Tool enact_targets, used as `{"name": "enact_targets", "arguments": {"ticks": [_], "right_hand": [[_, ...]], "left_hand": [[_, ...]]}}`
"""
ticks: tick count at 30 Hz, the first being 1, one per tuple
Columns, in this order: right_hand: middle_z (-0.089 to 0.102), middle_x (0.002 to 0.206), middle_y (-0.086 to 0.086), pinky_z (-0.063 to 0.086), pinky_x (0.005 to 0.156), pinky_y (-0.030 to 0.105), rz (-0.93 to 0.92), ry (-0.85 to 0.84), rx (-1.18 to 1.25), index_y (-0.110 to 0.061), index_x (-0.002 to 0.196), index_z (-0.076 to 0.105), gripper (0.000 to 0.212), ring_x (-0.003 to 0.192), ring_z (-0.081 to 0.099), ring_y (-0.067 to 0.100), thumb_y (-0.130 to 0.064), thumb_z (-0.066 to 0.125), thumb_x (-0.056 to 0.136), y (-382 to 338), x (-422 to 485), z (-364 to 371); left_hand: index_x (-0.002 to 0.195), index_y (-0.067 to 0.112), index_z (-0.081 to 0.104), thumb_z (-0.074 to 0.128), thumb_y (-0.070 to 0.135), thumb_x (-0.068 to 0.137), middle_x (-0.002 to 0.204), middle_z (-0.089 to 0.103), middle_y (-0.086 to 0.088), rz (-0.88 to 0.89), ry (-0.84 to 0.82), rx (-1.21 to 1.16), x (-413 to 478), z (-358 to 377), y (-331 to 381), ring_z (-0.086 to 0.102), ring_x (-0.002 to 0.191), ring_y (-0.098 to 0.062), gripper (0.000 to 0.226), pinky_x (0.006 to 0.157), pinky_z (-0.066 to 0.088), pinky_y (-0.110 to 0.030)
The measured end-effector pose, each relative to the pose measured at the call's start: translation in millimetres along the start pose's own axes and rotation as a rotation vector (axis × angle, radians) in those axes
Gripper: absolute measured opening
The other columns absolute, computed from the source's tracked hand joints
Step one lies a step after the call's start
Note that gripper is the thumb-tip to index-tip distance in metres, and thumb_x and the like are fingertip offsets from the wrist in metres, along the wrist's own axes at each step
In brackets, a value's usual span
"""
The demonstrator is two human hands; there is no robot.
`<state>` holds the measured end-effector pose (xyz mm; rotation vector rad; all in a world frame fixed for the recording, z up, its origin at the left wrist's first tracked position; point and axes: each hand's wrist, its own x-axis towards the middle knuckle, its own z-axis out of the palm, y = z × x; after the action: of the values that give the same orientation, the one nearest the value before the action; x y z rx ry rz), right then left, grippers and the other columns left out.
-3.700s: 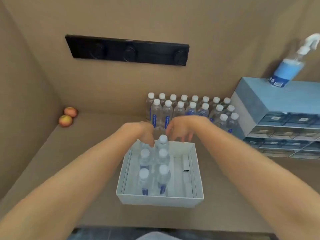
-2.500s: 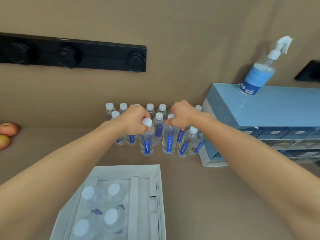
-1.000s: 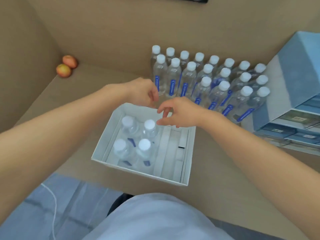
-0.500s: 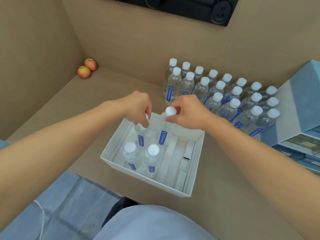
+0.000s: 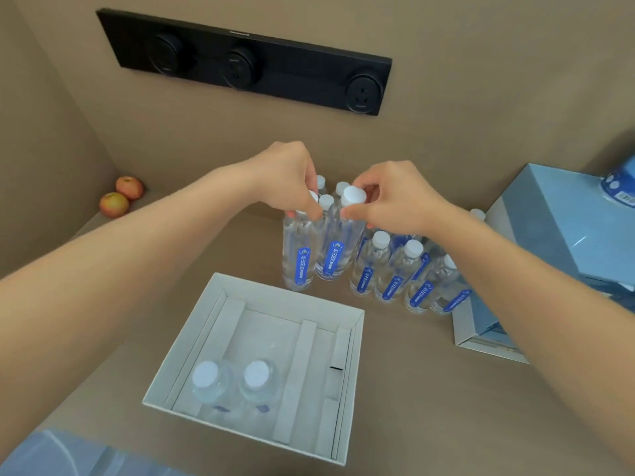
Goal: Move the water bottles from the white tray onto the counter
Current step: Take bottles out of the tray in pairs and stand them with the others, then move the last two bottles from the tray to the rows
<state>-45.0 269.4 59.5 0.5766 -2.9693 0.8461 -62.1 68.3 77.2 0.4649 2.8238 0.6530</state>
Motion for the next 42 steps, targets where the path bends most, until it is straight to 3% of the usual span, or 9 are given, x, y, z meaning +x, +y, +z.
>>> {"name": "enact_targets", "arguments": {"ticks": [5, 12, 15, 20, 27, 32, 37, 39, 42], "right_hand": [[0.047, 0.059, 0.004, 0.037, 0.058, 0.033, 0.083, -0.041, -0.043, -0.003, 0.058, 0.056, 0.038, 0.059, 0.041, 0.020, -0.029, 0.076, 0.077, 41, 20, 29], [0.042, 0.054, -0.002, 0.038, 0.056, 0.035, 0.149, -0.152, -0.085, -0.020, 0.048, 0.041, 0.046, 0.055, 0.042, 0.018, -0.025, 0.077, 0.077, 82, 33, 68], [0.045, 0.057, -0.001, 0.045, 0.059, 0.037, 0.182, -0.201, -0.123, -0.015, 0.054, 0.049, 0.037, 0.064, 0.050, 0.024, -0.026, 0.077, 0.077, 90, 36, 78], [0.044, 0.060, 0.003, 0.038, 0.053, 0.033, 0.188, -0.269, -0.188, -0.016, 0.053, 0.044, 0.038, 0.068, 0.052, 0.027, -0.022, 0.073, 0.076, 90, 45, 86], [0.044, 0.070, 0.004, 0.029, 0.046, 0.026, 0.259, -0.330, -0.267, -0.012, 0.065, 0.047, 0.027, 0.073, 0.053, 0.029, -0.014, 0.069, 0.079, 82, 53, 89], [0.055, 0.093, 0.015, 0.040, 0.060, 0.031, 0.250, -0.285, -0.281, -0.010, 0.094, 0.061, 0.013, 0.086, 0.056, 0.033, -0.007, 0.063, 0.082, 66, 39, 81], [0.064, 0.112, 0.010, 0.045, 0.078, 0.030, 0.148, -0.161, -0.111, -0.011, 0.121, 0.065, 0.039, 0.092, 0.058, 0.025, -0.018, 0.071, 0.083, 24, -9, 77], [0.069, 0.112, 0.001, 0.042, 0.078, 0.024, 0.116, -0.231, 0.043, -0.019, 0.123, 0.066, 0.041, 0.084, 0.058, 0.013, -0.027, 0.076, 0.083, -4, -37, 86], [0.069, 0.114, -0.006, 0.050, 0.084, 0.026, 0.052, -0.424, 0.094, -0.025, 0.122, 0.067, 0.040, 0.087, 0.065, 0.012, -0.033, 0.076, 0.084, -39, -76, 109]], "left_hand": [[0.077, 0.017, 0.079, 0.083, 0.026, 0.062, 0.060, 0.063, 0.005, 0.009, 0.014, 0.018, 37, 35, -5, 0.055, 0.058, -0.009, 0.018, 0.047, 0.038, -0.021], [0.065, 0.012, 0.075, 0.077, 0.017, 0.066, 0.067, 0.069, -0.012, -0.063, -0.009, -0.039, 70, 96, -32, 0.058, 0.066, -0.024, 0.006, 0.057, 0.051, -0.033], [0.065, 0.011, 0.075, 0.075, 0.015, 0.066, 0.070, 0.071, -0.010, -0.084, -0.007, -0.062, 78, 113, -42, 0.059, 0.068, -0.021, 0.003, 0.057, 0.052, -0.032], [0.060, 0.016, 0.069, 0.078, 0.016, 0.068, 0.063, 0.062, 0.001, -0.123, 0.004, -0.142, 91, 119, -51, 0.054, 0.064, -0.016, 0.012, 0.053, 0.040, -0.024], [0.088, 0.008, 0.073, 0.076, 0.012, 0.072, 0.086, 0.065, -0.007, -0.050, -0.049, -0.091, 89, 121, -51, 0.057, 0.077, -0.022, 0.017, 0.061, 0.044, -0.029], [0.121, 0.012, 0.057, 0.075, 0.018, 0.076, 0.106, 0.062, -0.009, 0.014, -0.010, -0.023, 70, 114, -54, 0.054, 0.090, -0.025, 0.050, 0.073, 0.043, -0.032], [0.105, 0.021, 0.067, 0.079, 0.017, 0.075, 0.099, 0.072, 0.001, -0.044, -0.110, -0.045, 15, 89, -68, 0.061, 0.087, -0.017, 0.032, 0.068, 0.042, -0.022], [0.095, 0.024, 0.071, 0.080, 0.019, 0.074, 0.091, 0.072, 0.006, -0.046, -0.200, -0.002, -17, 82, -72, 0.063, 0.079, -0.012, 0.023, 0.060, 0.041, -0.016], [0.095, 0.026, 0.072, 0.080, 0.027, 0.077, 0.091, 0.071, 0.010, -0.055, -0.282, 0.014, -65, 82, -80, 0.062, 0.075, -0.005, 0.019, 0.065, 0.044, -0.020]]}}
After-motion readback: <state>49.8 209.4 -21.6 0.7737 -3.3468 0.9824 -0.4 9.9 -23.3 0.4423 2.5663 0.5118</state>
